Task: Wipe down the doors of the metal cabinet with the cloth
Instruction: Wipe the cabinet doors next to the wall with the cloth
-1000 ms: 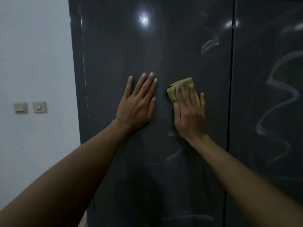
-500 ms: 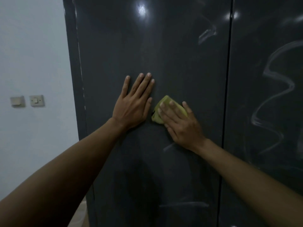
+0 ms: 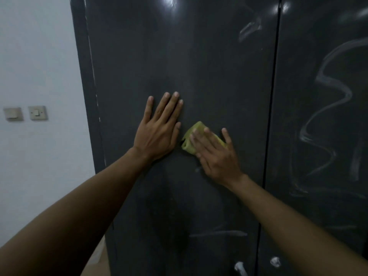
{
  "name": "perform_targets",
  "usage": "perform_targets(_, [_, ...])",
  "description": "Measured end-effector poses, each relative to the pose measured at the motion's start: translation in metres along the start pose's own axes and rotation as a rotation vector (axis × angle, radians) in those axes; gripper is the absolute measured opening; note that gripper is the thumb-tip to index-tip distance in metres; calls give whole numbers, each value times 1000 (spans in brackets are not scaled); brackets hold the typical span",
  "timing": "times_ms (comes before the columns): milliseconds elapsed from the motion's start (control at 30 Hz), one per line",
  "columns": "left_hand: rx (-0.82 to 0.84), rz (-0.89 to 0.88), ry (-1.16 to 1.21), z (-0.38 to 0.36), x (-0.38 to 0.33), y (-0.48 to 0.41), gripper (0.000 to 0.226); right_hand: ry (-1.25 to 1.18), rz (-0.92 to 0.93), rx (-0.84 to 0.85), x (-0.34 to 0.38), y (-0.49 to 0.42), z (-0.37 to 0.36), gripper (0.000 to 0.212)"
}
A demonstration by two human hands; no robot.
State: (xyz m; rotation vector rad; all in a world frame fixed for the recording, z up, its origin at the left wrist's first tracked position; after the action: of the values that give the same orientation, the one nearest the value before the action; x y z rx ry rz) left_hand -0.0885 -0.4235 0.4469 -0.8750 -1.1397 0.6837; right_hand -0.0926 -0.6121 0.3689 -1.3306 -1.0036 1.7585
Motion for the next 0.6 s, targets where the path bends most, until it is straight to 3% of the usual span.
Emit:
perform_targets(67, [7, 7, 10, -1, -1, 5, 55, -18, -288, -48, -3, -3, 1, 50])
perform_targets(133, [13, 5, 14, -1, -3, 13, 55, -30, -446, -71, 10, 0, -2, 51])
perform_targets(200, [15, 2, 18, -2, -5, 19, 55, -42, -360, -42, 29, 9, -8, 51])
perform_targets(300, [13, 16, 23, -3, -6, 24, 55, -22, -82, 25, 37, 33, -11, 52])
perform_targets(333, [17, 18, 31, -2, -6, 25, 55, -22, -84, 25, 33, 39, -9, 52])
perform_targets(500, [19, 0, 33, 0, -1, 37, 54, -79, -568, -100, 20, 15, -2, 49])
perform_targets(600, [8, -18, 24, -1, -1, 41, 53, -62, -503, -97, 34, -10, -6, 50])
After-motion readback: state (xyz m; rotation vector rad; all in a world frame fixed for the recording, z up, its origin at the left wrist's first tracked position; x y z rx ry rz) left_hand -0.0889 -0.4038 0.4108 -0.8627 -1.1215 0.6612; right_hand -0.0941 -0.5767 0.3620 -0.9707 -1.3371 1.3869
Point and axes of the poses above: each hand's wrist, its own y-axis away from the middle knuckle, its own z-axis out of the back of the hand, x = y × z, the point moved 3 cm from there along -y, towards the middle knuckle, and after that the axes turned 1 degree about -z, right-handed, at the moved point
